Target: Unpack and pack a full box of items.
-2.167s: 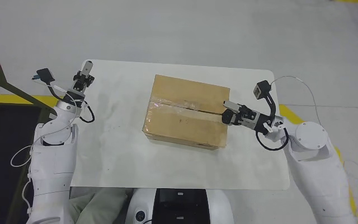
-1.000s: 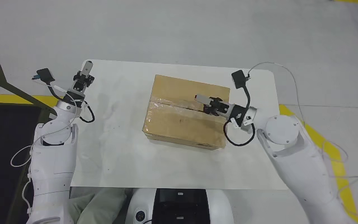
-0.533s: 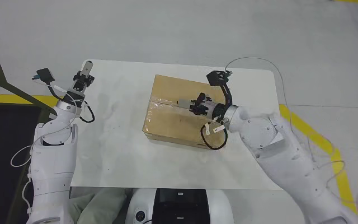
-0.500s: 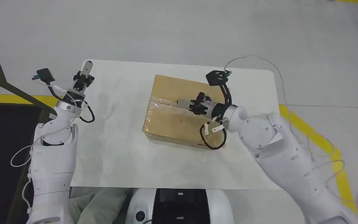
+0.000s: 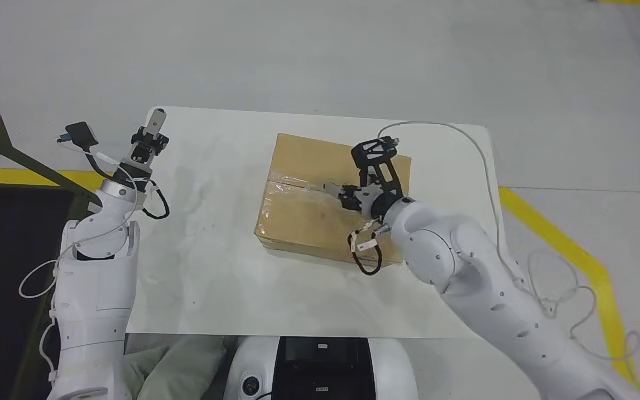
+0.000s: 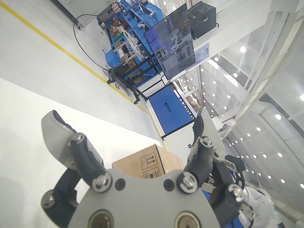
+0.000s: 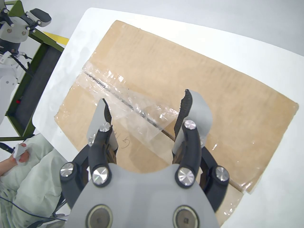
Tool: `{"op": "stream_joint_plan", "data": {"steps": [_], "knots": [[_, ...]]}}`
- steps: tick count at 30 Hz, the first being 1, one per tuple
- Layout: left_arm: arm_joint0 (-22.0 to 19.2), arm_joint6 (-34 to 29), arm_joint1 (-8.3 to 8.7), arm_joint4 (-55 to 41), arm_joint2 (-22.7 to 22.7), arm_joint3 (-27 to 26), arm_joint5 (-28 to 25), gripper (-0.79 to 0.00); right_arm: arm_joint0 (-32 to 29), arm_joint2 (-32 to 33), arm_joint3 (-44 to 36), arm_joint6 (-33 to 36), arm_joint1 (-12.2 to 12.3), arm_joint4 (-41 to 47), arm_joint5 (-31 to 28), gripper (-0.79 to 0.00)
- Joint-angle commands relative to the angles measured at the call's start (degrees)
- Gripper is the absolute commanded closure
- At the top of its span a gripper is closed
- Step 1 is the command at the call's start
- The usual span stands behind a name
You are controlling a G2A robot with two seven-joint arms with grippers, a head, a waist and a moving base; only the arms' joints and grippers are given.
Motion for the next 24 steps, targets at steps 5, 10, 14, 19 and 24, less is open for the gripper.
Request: {"op": "stream_joint_plan", "data": {"steps": [5,10,14,19,24], "knots": [[0.0,0.0,0.00,0.0,0.0,0.0,0.0,-0.785,-0.6,-1.4,-1.0,1.1,-0.3,-6.3,0.9,-0.591],[0.0,0.0,0.00,0.0,0.0,0.0,0.0,-0.785,-0.1,-3.4,-0.4,2.2,-0.9,-13.5,3.5,-0.573],[0.0,0.0,0.00,0.0,0.0,0.0,0.0,-0.785,0.3,-4.5,0.4,3.3,-1.6,-17.0,5.4,-0.576],[0.0,0.0,0.00,0.0,0.0,0.0,0.0,-0.785,0.6,-5.3,0.9,5.2,-2.4,-18.6,5.5,-0.622],[0.0,0.0,0.00,0.0,0.0,0.0,0.0,-0.785,0.2,-5.4,1.2,6.0,-3.0,-21.4,7.5,-0.643]]}}
